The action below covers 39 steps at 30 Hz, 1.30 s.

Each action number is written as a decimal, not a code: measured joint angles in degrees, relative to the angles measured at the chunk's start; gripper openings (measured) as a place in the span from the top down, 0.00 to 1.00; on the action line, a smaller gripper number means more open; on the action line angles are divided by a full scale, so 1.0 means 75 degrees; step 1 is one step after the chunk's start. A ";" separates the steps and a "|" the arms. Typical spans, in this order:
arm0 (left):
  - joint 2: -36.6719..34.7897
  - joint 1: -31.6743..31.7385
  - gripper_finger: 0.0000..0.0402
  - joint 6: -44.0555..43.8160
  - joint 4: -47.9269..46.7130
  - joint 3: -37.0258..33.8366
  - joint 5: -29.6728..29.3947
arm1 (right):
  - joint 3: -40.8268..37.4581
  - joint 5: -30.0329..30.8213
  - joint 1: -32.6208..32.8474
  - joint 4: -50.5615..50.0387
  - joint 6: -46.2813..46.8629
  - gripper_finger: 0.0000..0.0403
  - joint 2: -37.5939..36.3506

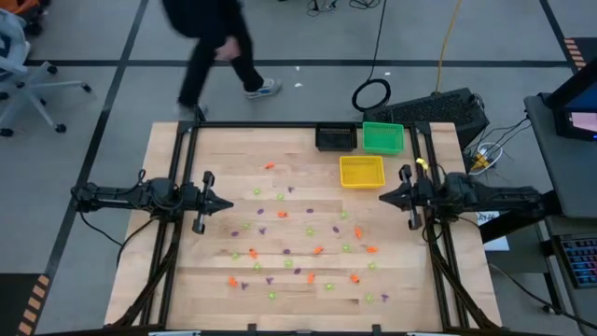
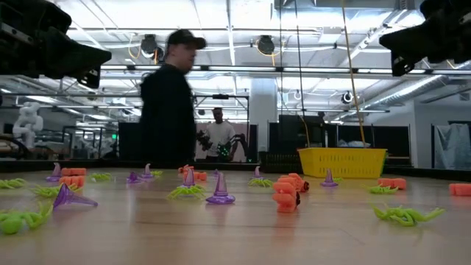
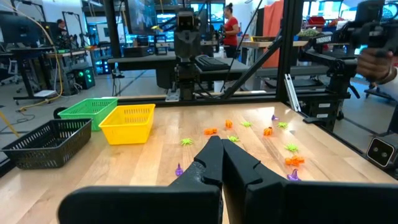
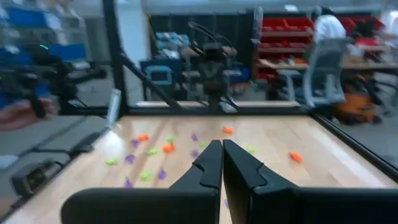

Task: Sort Halloween decoration
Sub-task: Put the orange skeleton toy into the green basket

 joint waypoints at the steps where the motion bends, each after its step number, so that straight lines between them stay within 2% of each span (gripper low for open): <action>1: 0.0000 -0.0002 1.00 0.0000 0.0000 -0.0002 0.0000 | 0.0215 0.0146 0.0000 -0.0201 0.0032 1.00 0.0072; 9: 0.0001 -0.0001 1.00 0.0000 0.0001 -0.0002 0.0002 | 0.1906 0.0362 0.0000 -0.1384 0.0325 1.00 0.1033; 25: 0.0000 -0.0002 1.00 0.0000 0.0001 0.0001 0.0000 | 0.4133 0.0339 0.0000 -0.1968 0.0427 1.00 0.3389; 31: 0.0000 -0.0002 1.00 0.0000 0.0001 -0.0002 -0.0001 | 0.4632 0.0339 0.0000 -0.2311 0.0427 1.00 0.3932; 39: 0.0000 -0.0003 1.00 0.0002 0.0024 0.0001 -0.0073 | 0.4642 0.0339 0.0000 -0.2612 0.0427 1.00 0.4202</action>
